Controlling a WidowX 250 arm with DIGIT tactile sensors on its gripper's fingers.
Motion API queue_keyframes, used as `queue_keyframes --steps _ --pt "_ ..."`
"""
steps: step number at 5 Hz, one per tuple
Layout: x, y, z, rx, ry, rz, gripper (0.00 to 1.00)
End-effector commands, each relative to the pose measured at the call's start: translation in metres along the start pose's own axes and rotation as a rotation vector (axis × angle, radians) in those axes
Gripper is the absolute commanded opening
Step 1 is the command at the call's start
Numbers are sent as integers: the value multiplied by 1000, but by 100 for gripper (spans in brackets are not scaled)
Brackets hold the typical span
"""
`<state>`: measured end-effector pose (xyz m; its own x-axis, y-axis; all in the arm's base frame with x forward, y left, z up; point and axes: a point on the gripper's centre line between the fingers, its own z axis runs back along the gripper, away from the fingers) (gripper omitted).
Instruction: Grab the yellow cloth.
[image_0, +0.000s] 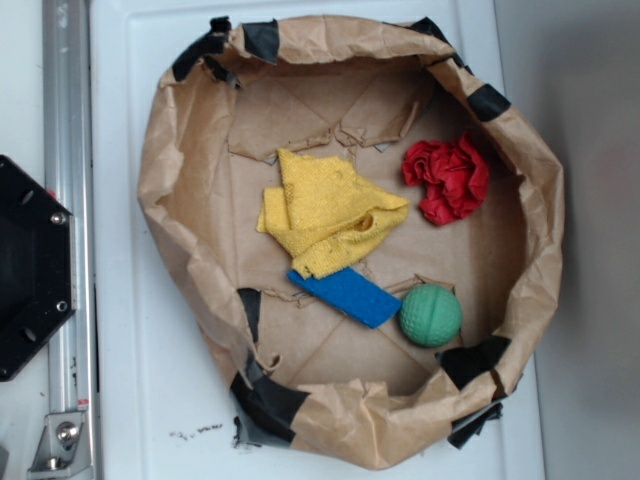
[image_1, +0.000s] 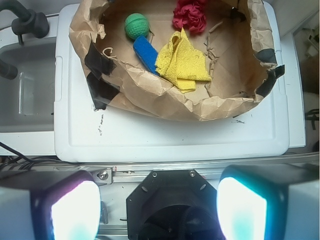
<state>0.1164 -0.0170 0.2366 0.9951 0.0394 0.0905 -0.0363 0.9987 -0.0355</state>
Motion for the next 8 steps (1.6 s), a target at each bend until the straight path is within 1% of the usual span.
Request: queue_keyframes --steps 1,2,3,4,5,6,7,8 --pt "0 0 0 0 0 0 100" --pt "50 22 -15 -73 26 53 100" --pt "91 37 -42 -119 -60 300 100" --pt "133 50 -77 -100 -126 543 100" --pt "168 44 -129 -20 -72 510 100" --pt "168 42 -169 32 30 445 100" --pt "160 35 -205 9 140 361 100" --pt "152 38 -215 101 194 276 100"
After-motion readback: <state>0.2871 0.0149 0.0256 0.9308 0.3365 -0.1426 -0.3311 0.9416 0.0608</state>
